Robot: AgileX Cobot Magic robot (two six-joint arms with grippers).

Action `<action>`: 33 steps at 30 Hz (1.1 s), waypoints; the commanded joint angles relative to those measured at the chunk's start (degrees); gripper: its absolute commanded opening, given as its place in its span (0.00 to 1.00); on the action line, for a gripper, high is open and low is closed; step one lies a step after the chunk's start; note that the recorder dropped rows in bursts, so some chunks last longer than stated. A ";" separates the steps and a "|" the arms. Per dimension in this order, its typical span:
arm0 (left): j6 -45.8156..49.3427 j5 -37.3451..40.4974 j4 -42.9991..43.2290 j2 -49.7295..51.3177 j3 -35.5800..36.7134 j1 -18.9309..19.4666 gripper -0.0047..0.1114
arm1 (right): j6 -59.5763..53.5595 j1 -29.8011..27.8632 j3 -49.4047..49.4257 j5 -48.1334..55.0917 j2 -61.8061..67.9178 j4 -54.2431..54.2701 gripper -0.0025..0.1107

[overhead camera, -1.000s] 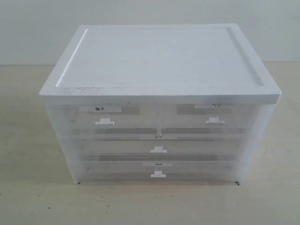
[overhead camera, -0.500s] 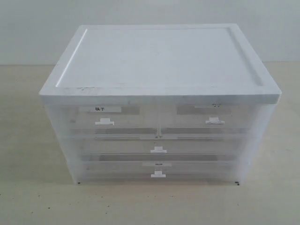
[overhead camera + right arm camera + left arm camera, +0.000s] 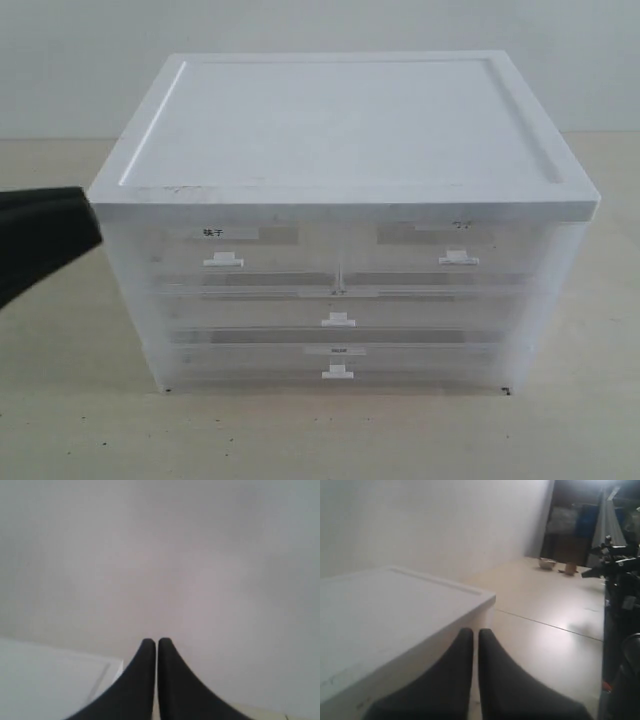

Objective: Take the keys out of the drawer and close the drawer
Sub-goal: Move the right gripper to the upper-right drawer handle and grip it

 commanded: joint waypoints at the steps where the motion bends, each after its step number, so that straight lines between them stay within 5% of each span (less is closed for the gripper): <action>1: 6.03 -4.14 1.94 9.40 -0.08 -2.48 0.08 | -14.06 5.34 -1.98 8.86 5.31 6.81 0.02; 6: 15.94 3.27 -0.93 15.54 1.49 -6.27 0.08 | -40.24 13.39 -1.98 19.29 8.49 19.26 0.02; 10: 21.80 7.86 -7.11 19.47 2.58 -7.83 0.08 | -43.84 18.65 -1.48 24.14 11.14 20.22 0.04; 14: 25.44 5.62 -10.37 22.13 2.68 -7.83 0.08 | -54.19 22.10 3.30 22.89 14.10 19.76 0.24; 17: 28.03 5.31 -12.15 23.64 2.68 -7.83 0.08 | -55.62 23.37 8.17 15.55 17.01 18.73 0.36; 22: 29.50 4.07 -12.75 24.90 2.68 -7.83 0.08 | -60.16 26.64 11.97 4.19 21.13 17.55 0.36; 33: 31.13 -0.30 -13.14 24.89 2.68 -7.83 0.08 | -60.05 28.69 11.97 -0.07 32.88 11.95 0.36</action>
